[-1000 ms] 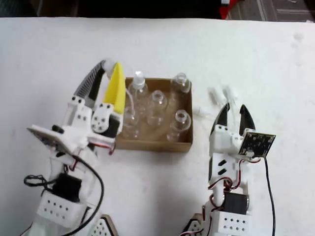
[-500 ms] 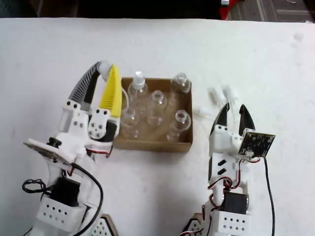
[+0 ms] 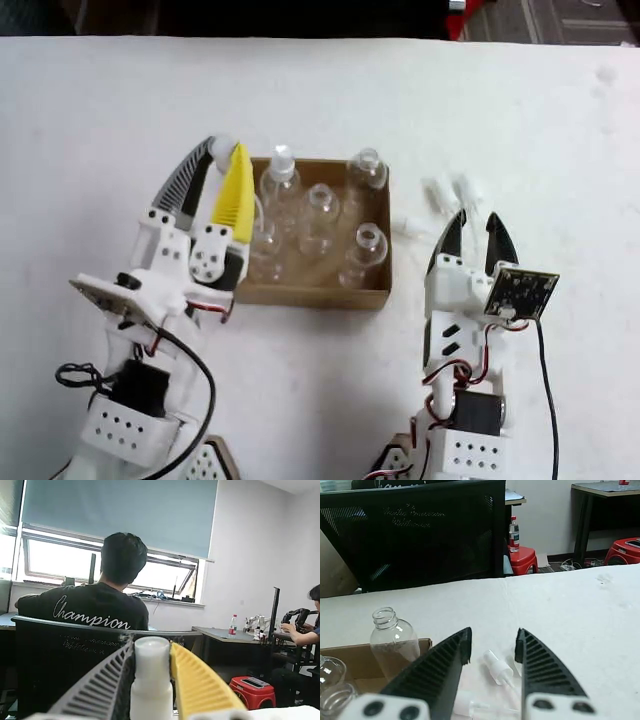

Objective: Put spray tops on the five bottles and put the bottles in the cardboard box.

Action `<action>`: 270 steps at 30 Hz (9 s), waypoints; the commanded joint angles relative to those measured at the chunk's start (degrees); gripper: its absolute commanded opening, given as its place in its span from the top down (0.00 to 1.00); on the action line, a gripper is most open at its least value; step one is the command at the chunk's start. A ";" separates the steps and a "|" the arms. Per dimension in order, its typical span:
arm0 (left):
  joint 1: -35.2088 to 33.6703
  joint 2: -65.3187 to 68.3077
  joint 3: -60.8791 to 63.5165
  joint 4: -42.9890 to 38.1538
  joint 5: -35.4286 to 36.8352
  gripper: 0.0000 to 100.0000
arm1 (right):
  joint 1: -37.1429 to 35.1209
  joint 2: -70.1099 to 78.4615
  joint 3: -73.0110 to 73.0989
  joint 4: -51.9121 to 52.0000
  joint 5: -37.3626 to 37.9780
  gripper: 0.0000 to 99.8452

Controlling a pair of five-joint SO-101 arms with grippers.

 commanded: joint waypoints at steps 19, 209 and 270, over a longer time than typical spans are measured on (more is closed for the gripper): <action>1.89 -0.75 11.87 -1.41 -0.97 0.98 | 0.04 -0.22 0.53 -1.01 0.62 0.87; 6.46 -23.96 3.34 82.20 -68.75 0.76 | -0.40 0.04 0.53 -1.01 5.89 0.87; 4.09 -23.60 10.73 44.04 -57.49 0.97 | -0.40 0.04 0.53 -0.92 5.89 0.87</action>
